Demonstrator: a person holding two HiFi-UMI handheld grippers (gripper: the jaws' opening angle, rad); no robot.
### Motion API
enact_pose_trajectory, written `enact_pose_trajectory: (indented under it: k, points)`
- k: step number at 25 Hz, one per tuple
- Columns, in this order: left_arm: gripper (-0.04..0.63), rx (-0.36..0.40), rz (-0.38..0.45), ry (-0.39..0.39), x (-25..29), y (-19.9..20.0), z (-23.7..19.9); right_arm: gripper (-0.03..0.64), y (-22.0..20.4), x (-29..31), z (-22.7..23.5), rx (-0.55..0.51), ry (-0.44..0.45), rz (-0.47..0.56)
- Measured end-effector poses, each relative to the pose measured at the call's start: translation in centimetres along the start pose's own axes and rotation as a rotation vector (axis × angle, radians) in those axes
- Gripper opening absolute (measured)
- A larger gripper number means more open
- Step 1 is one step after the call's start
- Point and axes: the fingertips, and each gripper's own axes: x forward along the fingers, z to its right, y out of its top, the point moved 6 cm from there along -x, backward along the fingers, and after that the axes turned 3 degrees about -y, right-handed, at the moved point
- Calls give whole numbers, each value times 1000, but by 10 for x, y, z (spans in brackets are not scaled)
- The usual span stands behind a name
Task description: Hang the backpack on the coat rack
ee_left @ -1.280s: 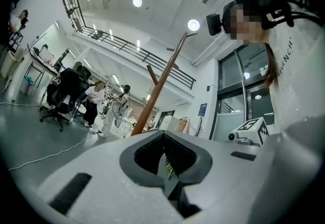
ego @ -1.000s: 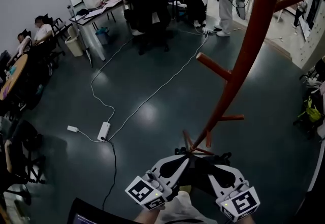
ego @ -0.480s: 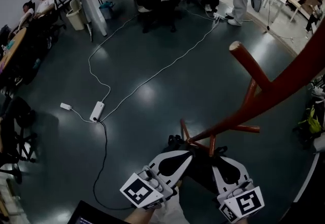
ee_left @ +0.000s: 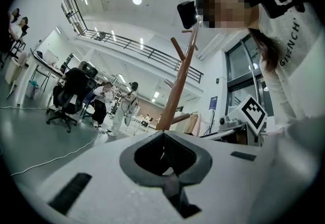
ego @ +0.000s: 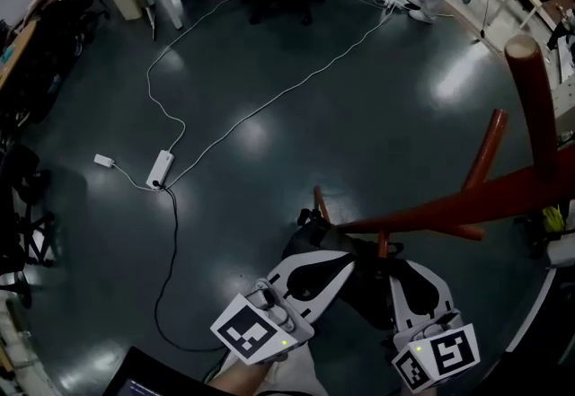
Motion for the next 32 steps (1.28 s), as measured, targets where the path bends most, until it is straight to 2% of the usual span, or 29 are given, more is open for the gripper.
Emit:
enact_pose_trajectory:
  k: [4, 12, 18, 32]
  points:
    - [9, 27, -21, -11, 11, -3, 2, 48, -1, 4, 4, -66, -62, -29]
    - [9, 12, -33, -25, 21, -15, 2, 49, -18, 10, 12, -133, -111, -85]
    - [9, -9, -41, -18, 15, -24, 4, 49, -38, 13, 12, -188, -124, -133]
    - [9, -55, -49, -9, 2, -41, 3, 49, -47, 28, 8, -318, -161, -143]
